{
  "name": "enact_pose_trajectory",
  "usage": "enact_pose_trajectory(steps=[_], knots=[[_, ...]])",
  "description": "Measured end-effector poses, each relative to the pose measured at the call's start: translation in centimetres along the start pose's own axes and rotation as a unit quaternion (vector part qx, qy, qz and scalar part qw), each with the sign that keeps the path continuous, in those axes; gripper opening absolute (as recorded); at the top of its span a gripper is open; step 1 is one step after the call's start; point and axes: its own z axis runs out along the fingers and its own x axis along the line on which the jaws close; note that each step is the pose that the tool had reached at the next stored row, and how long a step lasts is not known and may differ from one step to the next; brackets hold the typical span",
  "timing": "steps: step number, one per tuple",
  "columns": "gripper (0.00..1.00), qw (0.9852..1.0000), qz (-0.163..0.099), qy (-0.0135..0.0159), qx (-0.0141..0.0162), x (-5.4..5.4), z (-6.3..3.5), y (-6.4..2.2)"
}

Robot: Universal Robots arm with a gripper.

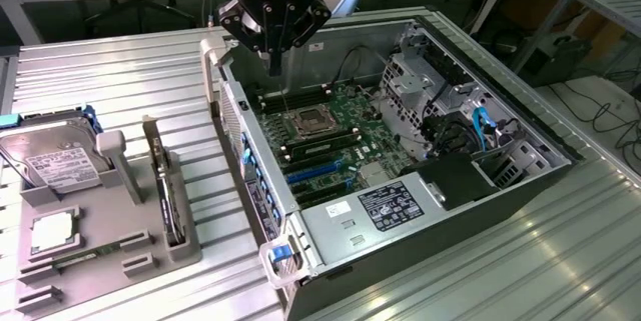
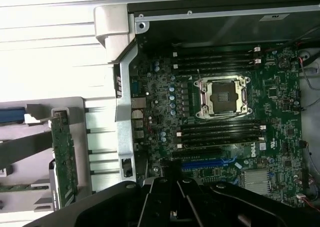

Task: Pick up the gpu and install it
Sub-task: 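Reach for the gpu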

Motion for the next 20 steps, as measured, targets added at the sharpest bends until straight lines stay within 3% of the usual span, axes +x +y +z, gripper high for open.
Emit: enact_pose_trajectory(steps=[20], knots=[[0.11, 1.0, 0.0, 0.0, 0.0, 1.3, -0.02, -0.13]])
